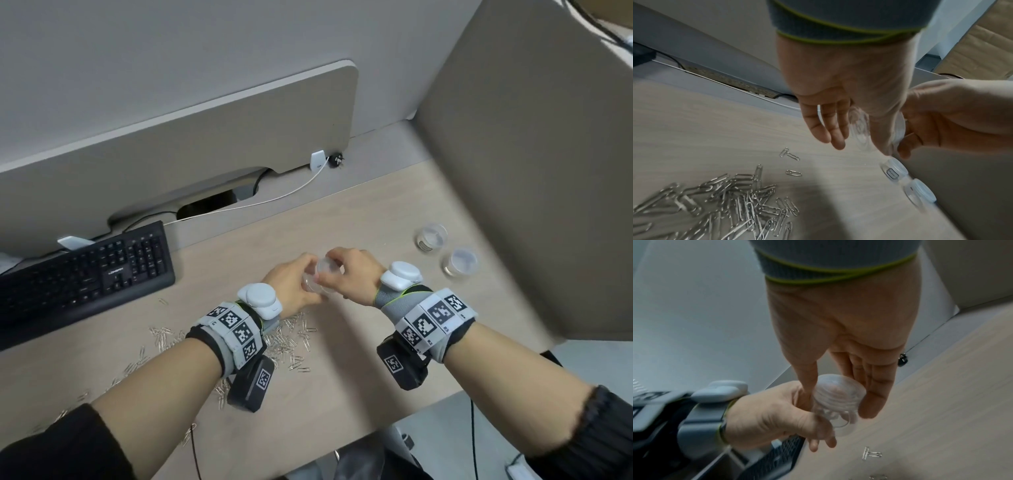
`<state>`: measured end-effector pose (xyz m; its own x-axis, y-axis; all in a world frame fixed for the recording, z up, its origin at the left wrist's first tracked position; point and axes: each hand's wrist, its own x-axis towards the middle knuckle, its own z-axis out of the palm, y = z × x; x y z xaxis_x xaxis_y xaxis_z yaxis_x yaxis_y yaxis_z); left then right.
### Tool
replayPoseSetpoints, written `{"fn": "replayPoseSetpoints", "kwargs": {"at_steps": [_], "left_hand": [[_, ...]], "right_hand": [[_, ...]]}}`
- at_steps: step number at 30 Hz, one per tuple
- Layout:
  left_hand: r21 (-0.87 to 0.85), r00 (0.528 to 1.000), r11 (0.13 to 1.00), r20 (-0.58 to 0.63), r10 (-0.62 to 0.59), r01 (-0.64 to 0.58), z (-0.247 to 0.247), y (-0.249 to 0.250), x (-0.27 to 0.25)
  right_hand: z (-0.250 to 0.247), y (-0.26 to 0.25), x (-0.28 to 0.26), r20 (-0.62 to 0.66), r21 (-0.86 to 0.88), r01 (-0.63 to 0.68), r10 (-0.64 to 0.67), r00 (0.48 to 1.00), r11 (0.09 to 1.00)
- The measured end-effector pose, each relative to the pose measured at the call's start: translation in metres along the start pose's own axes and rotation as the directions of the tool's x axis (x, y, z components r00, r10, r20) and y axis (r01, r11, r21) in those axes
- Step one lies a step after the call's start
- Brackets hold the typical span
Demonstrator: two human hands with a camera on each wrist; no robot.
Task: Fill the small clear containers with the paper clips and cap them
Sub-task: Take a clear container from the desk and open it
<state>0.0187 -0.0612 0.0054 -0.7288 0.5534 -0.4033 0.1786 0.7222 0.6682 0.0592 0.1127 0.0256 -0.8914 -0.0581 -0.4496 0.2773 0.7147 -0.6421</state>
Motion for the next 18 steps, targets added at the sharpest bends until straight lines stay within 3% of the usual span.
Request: {"fn": "replayPoseSetpoints", "kwargs": {"at_steps": [4, 7, 11, 14, 18], "left_hand": [[-0.005, 0.998, 0.999, 0.020, -0.054, 0.054, -0.003, -0.015, -0.005], [0.084, 0.989, 0.985, 0.000, -0.150, 0.149, -0.012, -0.031, -0.013], [0.054, 0.963, 0.965, -0.097, -0.251, 0.257, -0.021, -0.053, -0.028], [-0.074, 0.942, 0.954, -0.158, -0.298, 0.289, -0.026, -0.062, -0.037], [-0.212, 0.921, 0.934, -0.207, -0.331, 0.288, -0.029, -0.070, -0.043]], "right_hand": [[0.010, -0.004, -0.001, 0.023, -0.128, 0.161, -0.160, 0.987, 0.979], [0.008, 0.006, 0.003, -0.066, -0.110, 0.154, -0.162, 0.985, 0.982], [0.018, 0.034, 0.004, -0.011, -0.266, -0.094, 0.094, 0.996, 0.960], [0.036, 0.053, 0.010, 0.062, -0.421, -0.226, 0.277, 0.959, 0.878], [0.042, 0.070, 0.016, 0.028, -0.447, -0.301, 0.350, 0.936, 0.842]]}}
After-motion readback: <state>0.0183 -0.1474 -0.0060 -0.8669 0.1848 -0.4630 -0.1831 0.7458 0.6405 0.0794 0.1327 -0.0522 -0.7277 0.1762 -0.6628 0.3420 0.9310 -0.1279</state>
